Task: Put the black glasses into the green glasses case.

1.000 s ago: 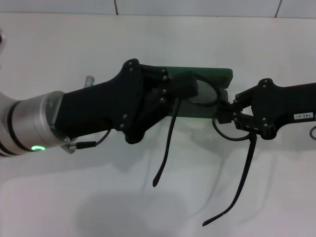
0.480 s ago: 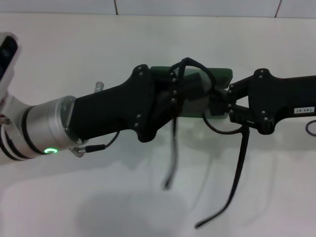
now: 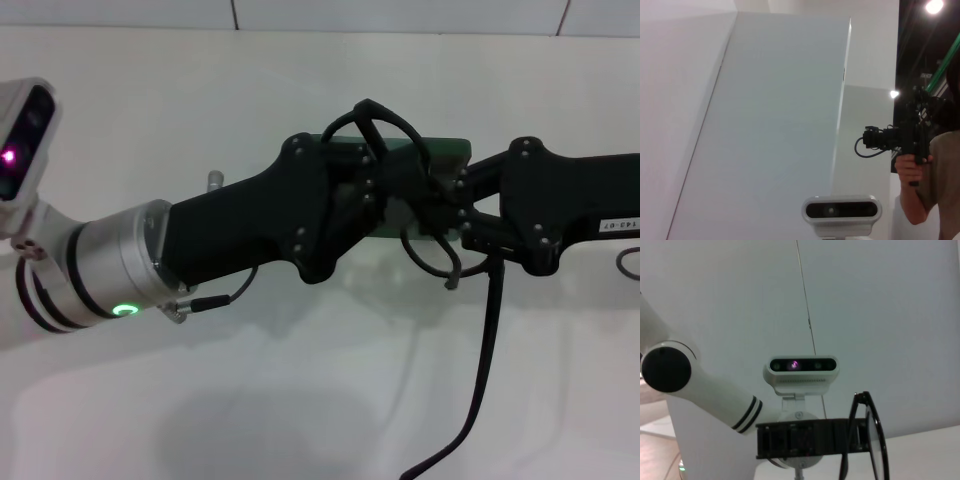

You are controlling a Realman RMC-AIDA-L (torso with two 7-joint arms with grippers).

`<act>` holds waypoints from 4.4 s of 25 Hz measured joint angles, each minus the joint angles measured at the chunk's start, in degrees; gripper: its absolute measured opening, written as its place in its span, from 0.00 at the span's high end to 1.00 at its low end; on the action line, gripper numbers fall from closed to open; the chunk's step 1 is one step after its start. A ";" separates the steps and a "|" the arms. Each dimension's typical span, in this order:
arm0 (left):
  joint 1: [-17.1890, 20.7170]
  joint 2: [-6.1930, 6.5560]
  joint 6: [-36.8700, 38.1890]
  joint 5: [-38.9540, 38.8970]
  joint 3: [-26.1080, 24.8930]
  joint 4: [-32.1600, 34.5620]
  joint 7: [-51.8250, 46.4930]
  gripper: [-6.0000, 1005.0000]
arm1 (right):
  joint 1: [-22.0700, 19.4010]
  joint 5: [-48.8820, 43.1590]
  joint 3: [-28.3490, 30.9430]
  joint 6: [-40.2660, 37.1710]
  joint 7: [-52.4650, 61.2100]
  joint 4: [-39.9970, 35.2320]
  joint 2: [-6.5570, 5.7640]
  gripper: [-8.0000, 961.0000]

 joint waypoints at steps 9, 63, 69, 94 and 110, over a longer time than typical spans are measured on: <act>-0.08 -0.08 0.68 0.08 -0.01 -0.22 0.66 0.97 | 0.11 0.68 0.37 -0.17 -0.85 1.49 -0.03 0.88; 0.69 0.02 -3.52 -15.49 13.89 -0.99 -1.42 0.97 | 7.64 19.48 -7.03 6.37 -22.47 24.43 -0.24 0.88; 2.80 0.48 -2.83 -15.53 13.88 -0.99 -1.50 0.97 | 7.58 19.33 -6.93 7.30 -20.97 23.77 -1.11 0.88; 9.76 1.89 -0.11 -16.20 13.36 -0.36 1.62 0.97 | 17.83 -35.38 -21.06 35.43 14.34 2.50 0.21 0.88; 9.15 1.84 -0.73 -16.37 13.35 -0.03 1.63 0.97 | 19.01 -38.51 -25.25 39.96 15.12 3.16 0.30 0.88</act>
